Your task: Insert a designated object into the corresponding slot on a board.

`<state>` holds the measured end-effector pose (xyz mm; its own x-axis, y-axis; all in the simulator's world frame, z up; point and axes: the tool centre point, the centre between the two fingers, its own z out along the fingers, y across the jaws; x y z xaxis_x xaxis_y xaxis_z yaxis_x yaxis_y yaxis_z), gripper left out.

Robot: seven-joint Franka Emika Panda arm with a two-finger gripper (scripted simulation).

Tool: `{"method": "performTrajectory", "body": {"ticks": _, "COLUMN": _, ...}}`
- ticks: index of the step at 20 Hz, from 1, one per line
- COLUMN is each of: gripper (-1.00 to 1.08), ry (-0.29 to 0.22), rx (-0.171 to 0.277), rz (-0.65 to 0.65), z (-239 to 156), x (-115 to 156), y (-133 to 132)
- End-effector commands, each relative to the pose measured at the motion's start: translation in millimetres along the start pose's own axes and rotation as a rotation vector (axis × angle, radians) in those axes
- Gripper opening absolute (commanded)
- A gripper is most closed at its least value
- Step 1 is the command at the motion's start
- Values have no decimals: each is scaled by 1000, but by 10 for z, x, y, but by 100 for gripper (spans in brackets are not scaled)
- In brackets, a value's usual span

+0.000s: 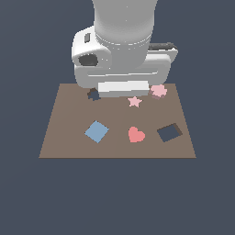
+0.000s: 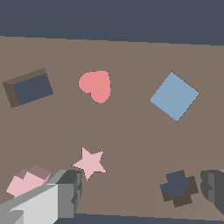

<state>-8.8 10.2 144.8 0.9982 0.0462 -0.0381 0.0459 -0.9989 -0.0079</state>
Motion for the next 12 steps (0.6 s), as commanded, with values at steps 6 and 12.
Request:
{"method": "performTrajectory", "body": {"ticks": 6, "gripper": 100, "ry": 1, "rx": 0, "rz": 12, "z": 24, "x": -31, "y": -31}}
{"method": "performTrajectory", "body": {"ticks": 12, "gripper": 100, "ry": 5, "rx": 0, "rz": 58, "z": 114, "x": -145, "y": -153}}
